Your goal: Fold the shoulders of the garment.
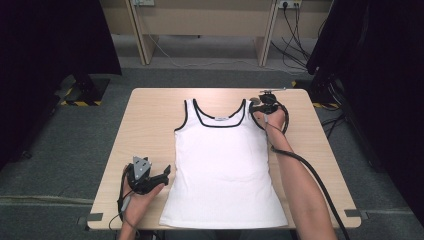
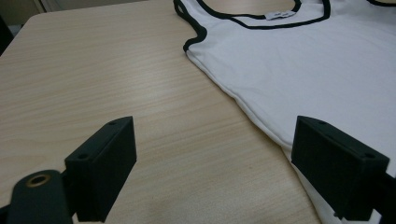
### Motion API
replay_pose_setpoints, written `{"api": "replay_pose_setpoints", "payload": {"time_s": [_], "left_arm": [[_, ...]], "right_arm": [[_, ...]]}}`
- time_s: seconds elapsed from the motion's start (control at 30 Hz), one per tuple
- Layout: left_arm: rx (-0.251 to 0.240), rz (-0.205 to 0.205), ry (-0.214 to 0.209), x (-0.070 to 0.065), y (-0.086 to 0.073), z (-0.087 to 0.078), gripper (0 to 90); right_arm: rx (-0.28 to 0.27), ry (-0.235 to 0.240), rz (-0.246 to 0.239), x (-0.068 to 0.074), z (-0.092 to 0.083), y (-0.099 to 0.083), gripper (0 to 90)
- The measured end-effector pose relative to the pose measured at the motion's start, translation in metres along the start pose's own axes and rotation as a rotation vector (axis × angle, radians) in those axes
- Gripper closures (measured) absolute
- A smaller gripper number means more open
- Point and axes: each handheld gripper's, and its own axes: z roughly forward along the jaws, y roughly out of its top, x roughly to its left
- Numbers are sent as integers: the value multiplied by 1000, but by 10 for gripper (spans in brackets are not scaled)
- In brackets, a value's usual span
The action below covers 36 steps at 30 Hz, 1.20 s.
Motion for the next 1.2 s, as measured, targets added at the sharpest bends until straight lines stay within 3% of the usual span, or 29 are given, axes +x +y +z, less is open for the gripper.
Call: {"api": "replay_pose_setpoints", "payload": {"time_s": [0.13,0.33,0.5,0.53,0.7,0.8,0.87,0.9,0.97,1.07,1.2], "left_arm": [[4,-2,0,0,0,0,138],[3,-1,1,0,0,0,137],[6,-1,2,0,0,0,137],[6,-1,2,0,0,0,137],[3,3,5,-1,0,0,136],[5,6,6,-1,0,0,136],[6,9,8,-2,0,0,136],[6,9,8,-2,0,0,136],[6,8,8,-2,0,0,136],[4,10,9,-2,0,0,136],[7,11,9,-2,0,0,135]], "right_arm": [[-4,18,-13,3,-5,-1,871],[-14,4,-92,13,-18,-6,871],[-37,18,-136,20,-29,-7,871],[-52,26,-163,26,-35,-9,871],[-68,34,-182,33,-42,-12,870],[-110,52,-238,47,-58,-24,868],[-110,52,-238,47,-58,-24,868],[-127,61,-270,53,-65,-31,868],[-127,61,-270,53,-65,-31,867],[-138,86,-317,61,-72,-50,866],[-131,109,-324,64,-74,-60,863]]}}
